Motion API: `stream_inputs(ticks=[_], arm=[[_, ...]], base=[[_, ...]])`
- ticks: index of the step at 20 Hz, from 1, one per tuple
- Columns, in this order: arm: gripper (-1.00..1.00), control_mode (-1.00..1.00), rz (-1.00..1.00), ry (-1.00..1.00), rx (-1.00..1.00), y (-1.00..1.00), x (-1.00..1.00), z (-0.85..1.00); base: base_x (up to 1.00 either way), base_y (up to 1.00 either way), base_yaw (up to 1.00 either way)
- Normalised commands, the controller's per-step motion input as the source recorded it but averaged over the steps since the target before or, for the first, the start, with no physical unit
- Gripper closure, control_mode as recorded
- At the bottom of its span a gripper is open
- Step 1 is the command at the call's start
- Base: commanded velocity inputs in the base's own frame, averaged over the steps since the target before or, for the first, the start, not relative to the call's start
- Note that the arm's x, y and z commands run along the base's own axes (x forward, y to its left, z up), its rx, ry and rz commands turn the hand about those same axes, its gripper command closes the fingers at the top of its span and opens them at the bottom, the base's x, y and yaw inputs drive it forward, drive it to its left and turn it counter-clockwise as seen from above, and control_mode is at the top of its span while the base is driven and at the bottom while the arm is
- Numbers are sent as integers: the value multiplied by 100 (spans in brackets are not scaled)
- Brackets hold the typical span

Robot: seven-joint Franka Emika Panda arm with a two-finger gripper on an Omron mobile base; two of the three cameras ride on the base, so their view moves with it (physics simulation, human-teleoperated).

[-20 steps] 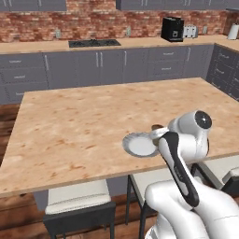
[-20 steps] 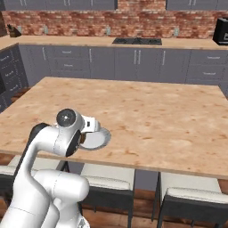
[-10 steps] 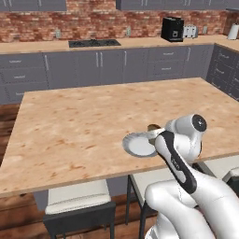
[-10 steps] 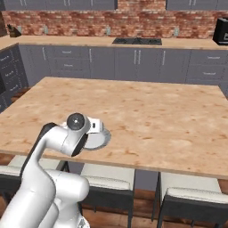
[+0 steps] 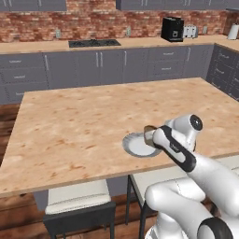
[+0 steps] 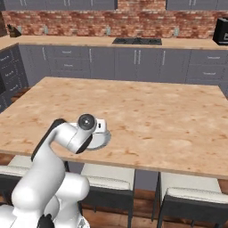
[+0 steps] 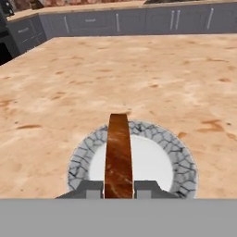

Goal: Start the toaster. Once the lever pops up, take the bread to the plate on the dining counter.

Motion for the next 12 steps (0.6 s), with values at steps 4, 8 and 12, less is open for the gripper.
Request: stream_inputs(ticks=[4,8,12], arm=[[100,-100,2,-3,1,7,16,-35],[100,-100,0,-6,2,7,11,-27],[100,-100,0,-5,1,14,14,-25]], base=[[0,0,0],[0,0,0],[0,0,0]])
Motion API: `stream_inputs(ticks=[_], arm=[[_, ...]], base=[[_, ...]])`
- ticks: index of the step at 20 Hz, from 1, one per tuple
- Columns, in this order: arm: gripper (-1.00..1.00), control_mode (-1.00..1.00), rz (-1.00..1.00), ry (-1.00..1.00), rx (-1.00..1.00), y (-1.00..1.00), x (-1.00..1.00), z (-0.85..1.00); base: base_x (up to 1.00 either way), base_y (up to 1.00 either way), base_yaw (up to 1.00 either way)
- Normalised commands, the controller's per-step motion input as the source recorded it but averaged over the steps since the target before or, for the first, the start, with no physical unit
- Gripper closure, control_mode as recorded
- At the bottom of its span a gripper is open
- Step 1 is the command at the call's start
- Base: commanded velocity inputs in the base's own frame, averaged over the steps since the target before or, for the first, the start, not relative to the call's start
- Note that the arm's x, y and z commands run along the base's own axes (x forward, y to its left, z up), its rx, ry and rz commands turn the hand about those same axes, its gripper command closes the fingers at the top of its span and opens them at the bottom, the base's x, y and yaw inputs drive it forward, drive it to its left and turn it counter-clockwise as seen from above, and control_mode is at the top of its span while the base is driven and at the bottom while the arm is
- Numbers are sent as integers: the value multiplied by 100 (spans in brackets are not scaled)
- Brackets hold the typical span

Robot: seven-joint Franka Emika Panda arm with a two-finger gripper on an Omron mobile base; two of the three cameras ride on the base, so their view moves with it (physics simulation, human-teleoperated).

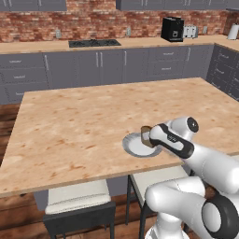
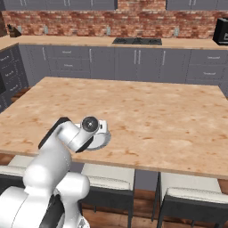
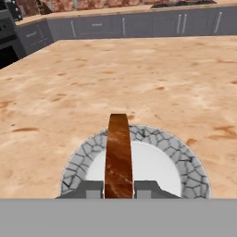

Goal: Start the toaster. Once the lever pops up, take the bread to the plate on the dining counter.

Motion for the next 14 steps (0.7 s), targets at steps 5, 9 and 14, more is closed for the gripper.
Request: stream_inputs(ticks=[5,9,14], arm=[[100,-100,0,-1,1,20,7,-19],[100,-100,0,0,0,24,18,-14],[100,-100,0,-5,1,1,16,-17]], base=[[0,0,0],[0,0,0],[0,0,0]])
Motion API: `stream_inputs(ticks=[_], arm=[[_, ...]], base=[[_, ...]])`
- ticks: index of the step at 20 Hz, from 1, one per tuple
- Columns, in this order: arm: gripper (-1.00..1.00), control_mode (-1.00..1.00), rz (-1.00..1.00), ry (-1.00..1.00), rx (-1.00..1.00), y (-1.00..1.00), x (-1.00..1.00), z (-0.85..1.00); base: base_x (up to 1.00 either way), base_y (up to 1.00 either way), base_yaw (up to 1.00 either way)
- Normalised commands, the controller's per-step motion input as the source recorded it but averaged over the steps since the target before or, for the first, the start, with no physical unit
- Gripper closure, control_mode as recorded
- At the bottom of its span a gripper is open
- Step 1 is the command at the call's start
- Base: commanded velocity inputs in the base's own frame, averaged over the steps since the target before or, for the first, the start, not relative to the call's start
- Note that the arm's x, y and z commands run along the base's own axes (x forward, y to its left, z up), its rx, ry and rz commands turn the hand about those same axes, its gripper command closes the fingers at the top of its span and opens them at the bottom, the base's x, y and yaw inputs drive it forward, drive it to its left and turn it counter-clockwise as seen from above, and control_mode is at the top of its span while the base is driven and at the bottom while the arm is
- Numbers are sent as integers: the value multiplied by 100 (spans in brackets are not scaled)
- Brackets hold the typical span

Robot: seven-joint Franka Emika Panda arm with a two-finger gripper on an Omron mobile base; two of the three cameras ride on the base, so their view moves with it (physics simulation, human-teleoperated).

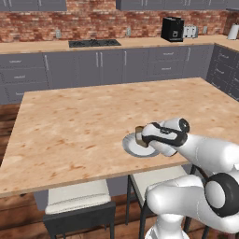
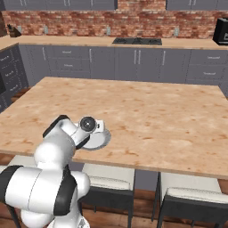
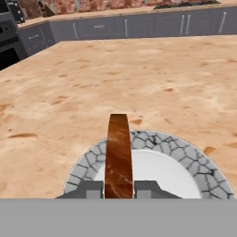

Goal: Start the toaster. Once the lever pops up, take the bread to the plate on the dining counter.

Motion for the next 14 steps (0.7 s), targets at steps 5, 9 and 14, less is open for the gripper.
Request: stream_inputs(ticks=[5,9,14], arm=[[100,-100,0,-9,0,-7,9,-19],[100,-100,0,-1,0,0,0,-10],[100,-100,0,6,0,0,0,-2]], base=[[0,0,0],[0,0,0],[0,0,0]])
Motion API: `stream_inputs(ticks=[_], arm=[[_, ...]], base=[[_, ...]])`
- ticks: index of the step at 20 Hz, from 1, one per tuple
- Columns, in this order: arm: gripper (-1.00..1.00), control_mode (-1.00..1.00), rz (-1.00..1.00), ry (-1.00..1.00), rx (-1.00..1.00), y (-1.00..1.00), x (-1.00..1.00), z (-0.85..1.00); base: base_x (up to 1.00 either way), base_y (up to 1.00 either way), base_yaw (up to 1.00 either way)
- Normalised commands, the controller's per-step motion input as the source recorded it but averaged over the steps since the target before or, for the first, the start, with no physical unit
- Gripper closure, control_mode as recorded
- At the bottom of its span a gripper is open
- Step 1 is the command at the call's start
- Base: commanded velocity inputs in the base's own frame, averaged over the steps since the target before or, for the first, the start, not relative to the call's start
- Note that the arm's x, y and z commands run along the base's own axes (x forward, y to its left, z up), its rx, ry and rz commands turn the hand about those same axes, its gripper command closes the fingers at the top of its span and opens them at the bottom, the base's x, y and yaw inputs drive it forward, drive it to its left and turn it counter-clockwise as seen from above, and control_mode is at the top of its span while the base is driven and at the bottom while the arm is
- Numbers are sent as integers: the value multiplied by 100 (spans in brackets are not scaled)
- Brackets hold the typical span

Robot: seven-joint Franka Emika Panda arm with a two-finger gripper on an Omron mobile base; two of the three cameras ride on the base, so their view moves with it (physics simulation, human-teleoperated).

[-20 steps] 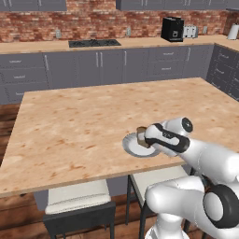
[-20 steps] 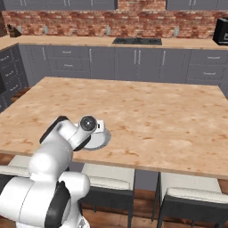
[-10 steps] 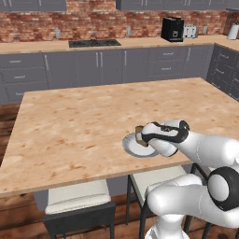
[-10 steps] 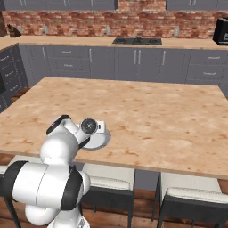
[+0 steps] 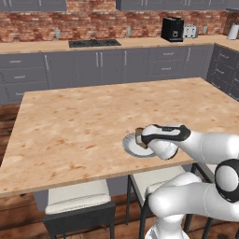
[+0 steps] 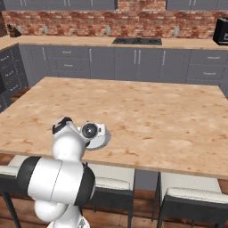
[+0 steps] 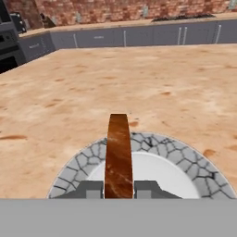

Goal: Start the toaster. Once the lever pops up, take the bread to the plate on the dining counter.

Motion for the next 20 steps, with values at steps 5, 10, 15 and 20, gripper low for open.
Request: stream_inputs(ticks=[5,10,15,20], arm=[[100,-100,0,3,0,0,1,0],[100,-100,0,0,0,0,0,0],[-100,-100,0,0,0,0,0,0],[-100,-100,0,0,0,0,0,0]], base=[[0,0,0],[0,0,0],[0,0,0],[0,0,0]])
